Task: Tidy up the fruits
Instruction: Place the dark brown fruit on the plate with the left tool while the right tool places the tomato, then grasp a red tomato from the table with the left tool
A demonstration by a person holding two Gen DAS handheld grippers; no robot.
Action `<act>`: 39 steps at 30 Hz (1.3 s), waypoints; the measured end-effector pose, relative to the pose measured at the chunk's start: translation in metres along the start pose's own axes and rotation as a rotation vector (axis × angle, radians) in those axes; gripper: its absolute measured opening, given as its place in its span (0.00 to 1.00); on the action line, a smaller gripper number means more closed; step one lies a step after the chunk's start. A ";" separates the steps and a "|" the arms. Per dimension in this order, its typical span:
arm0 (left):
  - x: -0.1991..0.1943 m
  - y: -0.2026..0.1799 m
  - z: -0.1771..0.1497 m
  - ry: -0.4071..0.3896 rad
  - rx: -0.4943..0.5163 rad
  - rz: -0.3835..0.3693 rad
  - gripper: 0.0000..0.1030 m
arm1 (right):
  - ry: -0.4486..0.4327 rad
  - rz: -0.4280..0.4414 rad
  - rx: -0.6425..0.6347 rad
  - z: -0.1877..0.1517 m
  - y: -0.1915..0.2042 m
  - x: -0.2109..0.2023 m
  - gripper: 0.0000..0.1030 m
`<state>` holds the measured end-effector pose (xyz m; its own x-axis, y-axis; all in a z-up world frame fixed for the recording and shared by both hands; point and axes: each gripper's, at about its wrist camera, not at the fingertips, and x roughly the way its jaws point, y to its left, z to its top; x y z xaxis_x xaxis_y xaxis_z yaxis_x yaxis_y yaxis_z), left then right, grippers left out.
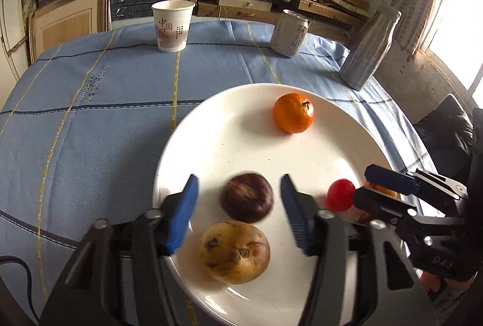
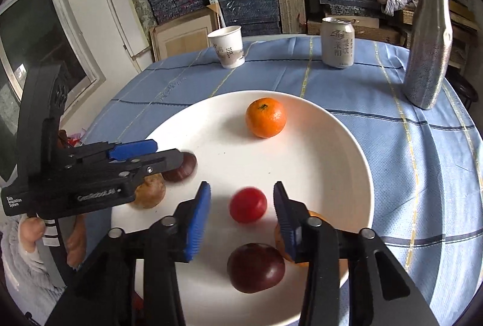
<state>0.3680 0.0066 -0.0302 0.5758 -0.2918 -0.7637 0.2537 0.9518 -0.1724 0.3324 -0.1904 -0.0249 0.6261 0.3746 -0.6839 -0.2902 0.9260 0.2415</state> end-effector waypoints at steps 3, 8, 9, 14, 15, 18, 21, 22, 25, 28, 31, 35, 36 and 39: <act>-0.017 0.002 -0.001 -0.030 -0.005 -0.003 0.62 | -0.055 0.016 0.004 0.002 0.000 -0.027 0.44; -0.063 0.008 -0.021 -0.088 -0.016 0.044 0.77 | -0.178 -0.014 -0.018 -0.023 0.003 -0.087 0.70; -0.069 0.010 -0.030 -0.088 -0.016 0.053 0.77 | -0.181 -0.018 -0.014 -0.031 0.000 -0.093 0.70; -0.089 0.016 -0.085 -0.059 -0.031 0.085 0.82 | -0.194 -0.066 0.055 -0.081 -0.020 -0.111 0.81; -0.092 0.014 -0.095 -0.056 -0.026 0.091 0.82 | -0.195 -0.067 0.073 -0.088 -0.024 -0.114 0.81; -0.101 0.009 -0.121 -0.064 0.002 0.132 0.86 | -0.205 -0.073 0.122 -0.104 -0.034 -0.121 0.85; -0.104 0.011 -0.134 -0.058 0.010 0.150 0.86 | -0.226 -0.085 0.131 -0.110 -0.036 -0.127 0.88; -0.104 0.014 -0.137 -0.050 0.002 0.142 0.86 | -0.231 -0.086 0.130 -0.110 -0.036 -0.128 0.89; -0.100 0.018 -0.137 -0.032 -0.019 0.092 0.86 | -0.230 -0.088 0.129 -0.110 -0.036 -0.128 0.89; -0.096 0.019 -0.136 -0.016 -0.029 0.047 0.86 | -0.214 -0.091 0.128 -0.110 -0.036 -0.126 0.89; -0.089 0.016 -0.134 0.007 -0.025 0.033 0.86 | -0.215 -0.090 0.124 -0.110 -0.035 -0.126 0.89; -0.078 0.011 -0.134 0.028 0.001 0.057 0.88 | -0.217 -0.090 0.122 -0.110 -0.034 -0.127 0.89; -0.079 0.011 -0.134 0.022 0.005 0.067 0.89 | -0.217 -0.089 0.122 -0.110 -0.034 -0.127 0.89; -0.089 0.016 -0.135 -0.028 0.018 0.170 0.92 | -0.219 -0.087 0.121 -0.109 -0.033 -0.126 0.89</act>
<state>0.2163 0.0605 -0.0489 0.6327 -0.1296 -0.7635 0.1646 0.9859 -0.0309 0.1837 -0.2735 -0.0218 0.7905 0.2820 -0.5436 -0.1478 0.9493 0.2775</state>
